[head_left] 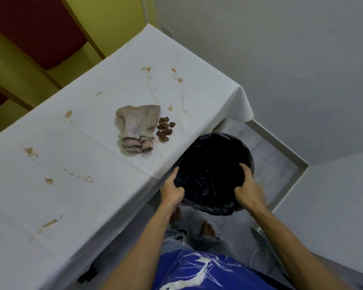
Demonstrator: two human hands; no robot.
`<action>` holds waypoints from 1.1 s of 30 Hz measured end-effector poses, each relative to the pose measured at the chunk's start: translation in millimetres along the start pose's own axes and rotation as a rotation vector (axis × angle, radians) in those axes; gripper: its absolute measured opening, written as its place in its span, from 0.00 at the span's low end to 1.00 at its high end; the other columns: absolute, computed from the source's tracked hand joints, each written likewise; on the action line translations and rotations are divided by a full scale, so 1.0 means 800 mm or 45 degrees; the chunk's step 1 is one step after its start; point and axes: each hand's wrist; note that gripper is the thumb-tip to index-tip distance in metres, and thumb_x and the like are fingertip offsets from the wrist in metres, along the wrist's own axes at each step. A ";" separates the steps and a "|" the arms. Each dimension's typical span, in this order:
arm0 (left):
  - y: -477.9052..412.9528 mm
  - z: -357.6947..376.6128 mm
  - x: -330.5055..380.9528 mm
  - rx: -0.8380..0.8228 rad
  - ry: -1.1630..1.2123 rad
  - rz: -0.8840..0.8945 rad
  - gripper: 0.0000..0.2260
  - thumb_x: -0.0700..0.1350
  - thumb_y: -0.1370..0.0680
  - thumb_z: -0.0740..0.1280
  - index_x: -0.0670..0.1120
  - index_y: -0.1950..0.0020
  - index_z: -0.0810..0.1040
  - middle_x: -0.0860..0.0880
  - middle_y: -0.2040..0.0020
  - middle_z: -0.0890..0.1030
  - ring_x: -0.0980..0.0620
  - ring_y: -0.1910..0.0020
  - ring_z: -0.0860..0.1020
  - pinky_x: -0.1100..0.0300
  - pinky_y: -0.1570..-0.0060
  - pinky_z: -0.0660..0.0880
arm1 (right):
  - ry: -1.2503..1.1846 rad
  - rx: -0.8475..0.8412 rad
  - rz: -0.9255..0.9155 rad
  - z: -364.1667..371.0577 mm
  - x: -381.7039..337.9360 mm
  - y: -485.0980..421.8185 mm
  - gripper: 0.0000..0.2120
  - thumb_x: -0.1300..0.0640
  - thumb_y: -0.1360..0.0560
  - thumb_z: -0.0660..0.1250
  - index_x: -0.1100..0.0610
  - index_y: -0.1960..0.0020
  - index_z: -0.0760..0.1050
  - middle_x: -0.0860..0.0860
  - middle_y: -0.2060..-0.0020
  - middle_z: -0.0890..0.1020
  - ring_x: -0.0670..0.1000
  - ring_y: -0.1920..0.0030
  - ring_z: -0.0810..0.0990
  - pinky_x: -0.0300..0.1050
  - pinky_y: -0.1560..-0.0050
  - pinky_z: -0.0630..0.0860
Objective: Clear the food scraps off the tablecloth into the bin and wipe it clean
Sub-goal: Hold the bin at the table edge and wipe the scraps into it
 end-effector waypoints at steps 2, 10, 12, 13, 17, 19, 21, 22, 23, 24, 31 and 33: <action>0.005 -0.012 0.010 -0.102 -0.110 0.006 0.32 0.30 0.21 0.57 0.54 0.20 0.60 0.44 0.26 0.72 0.54 0.69 0.75 0.69 0.76 0.71 | -0.039 0.038 0.032 -0.002 -0.006 -0.009 0.36 0.69 0.29 0.57 0.43 0.27 0.57 0.58 0.57 0.79 0.59 0.63 0.79 0.56 0.62 0.81; 0.009 -0.102 0.084 -0.184 -0.436 0.128 0.23 0.45 0.24 0.61 0.53 0.27 0.73 0.46 0.32 0.78 0.45 0.34 0.77 0.56 0.35 0.72 | -0.088 0.062 0.022 0.013 -0.014 -0.012 0.37 0.70 0.30 0.57 0.44 0.26 0.56 0.56 0.52 0.76 0.59 0.61 0.79 0.59 0.61 0.82; 0.009 -0.124 0.102 -0.128 -0.237 0.225 0.19 0.44 0.21 0.63 0.50 0.30 0.76 0.48 0.44 0.84 0.51 0.46 0.82 0.53 0.39 0.76 | -0.103 0.059 0.016 0.014 -0.016 -0.013 0.38 0.70 0.30 0.57 0.43 0.26 0.56 0.57 0.51 0.75 0.60 0.61 0.80 0.59 0.62 0.82; 0.007 -0.134 0.110 -0.027 -0.160 0.306 0.17 0.43 0.20 0.63 0.49 0.32 0.78 0.49 0.48 0.84 0.53 0.49 0.82 0.53 0.41 0.77 | -0.112 0.064 0.019 0.013 -0.016 -0.014 0.38 0.70 0.30 0.57 0.43 0.26 0.56 0.56 0.50 0.75 0.60 0.60 0.79 0.58 0.62 0.82; -0.022 -0.160 0.131 0.707 -0.434 0.581 0.19 0.41 0.20 0.58 0.49 0.30 0.74 0.45 0.33 0.74 0.48 0.37 0.73 0.61 0.35 0.67 | -0.090 0.092 0.018 0.007 -0.010 -0.020 0.38 0.71 0.29 0.57 0.45 0.25 0.56 0.56 0.52 0.76 0.54 0.64 0.76 0.44 0.69 0.73; -0.054 -0.168 0.131 0.745 -0.579 0.463 0.23 0.47 0.21 0.59 0.53 0.25 0.66 0.42 0.25 0.62 0.41 0.26 0.59 0.47 0.27 0.57 | -0.089 0.096 0.000 0.004 -0.011 -0.023 0.37 0.71 0.28 0.57 0.46 0.24 0.57 0.58 0.51 0.77 0.53 0.65 0.75 0.42 0.70 0.71; -0.081 -0.166 0.133 0.595 -0.625 0.312 0.26 0.54 0.21 0.59 0.56 0.23 0.60 0.41 0.21 0.52 0.37 0.23 0.53 0.41 0.25 0.53 | -0.076 0.103 -0.015 -0.001 -0.014 -0.025 0.37 0.71 0.29 0.57 0.46 0.25 0.57 0.58 0.52 0.77 0.54 0.65 0.74 0.45 0.66 0.74; -0.088 -0.162 0.134 0.529 -0.653 0.269 0.27 0.57 0.21 0.59 0.57 0.22 0.58 0.39 0.20 0.47 0.36 0.23 0.52 0.40 0.25 0.51 | -0.072 0.105 -0.015 -0.003 -0.014 -0.026 0.37 0.71 0.29 0.57 0.46 0.25 0.57 0.58 0.52 0.77 0.55 0.64 0.75 0.49 0.63 0.76; -0.096 -0.157 0.133 0.491 -0.691 0.253 0.28 0.59 0.21 0.59 0.57 0.22 0.57 0.38 0.20 0.43 0.35 0.23 0.50 0.40 0.24 0.50 | -0.064 0.105 -0.016 -0.004 -0.014 -0.027 0.37 0.71 0.29 0.57 0.46 0.25 0.57 0.58 0.52 0.77 0.57 0.63 0.76 0.52 0.60 0.78; -0.099 -0.151 0.133 0.479 -0.737 0.255 0.29 0.60 0.21 0.59 0.58 0.22 0.56 0.37 0.20 0.40 0.34 0.23 0.49 0.40 0.25 0.49 | -0.059 0.106 -0.021 -0.004 -0.013 -0.027 0.37 0.71 0.29 0.57 0.46 0.25 0.57 0.58 0.53 0.77 0.58 0.62 0.76 0.54 0.59 0.79; -0.106 -0.147 0.127 0.630 -0.691 0.507 0.22 0.42 0.19 0.57 0.49 0.25 0.68 0.36 0.20 0.50 0.36 0.26 0.56 0.45 0.28 0.55 | -0.079 0.096 -0.036 -0.010 -0.016 -0.028 0.36 0.71 0.27 0.57 0.46 0.24 0.57 0.55 0.55 0.75 0.54 0.64 0.76 0.53 0.61 0.80; -0.106 -0.141 0.124 0.628 -0.691 0.576 0.21 0.42 0.19 0.57 0.49 0.25 0.69 0.37 0.21 0.52 0.37 0.27 0.57 0.46 0.28 0.56 | -0.086 0.099 -0.039 -0.012 -0.017 -0.029 0.37 0.71 0.28 0.56 0.46 0.24 0.56 0.55 0.57 0.75 0.54 0.64 0.77 0.54 0.62 0.80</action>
Point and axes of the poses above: each hand's wrist, its own y-axis away from the middle knuckle, its own z-axis out of the palm, x = y × z
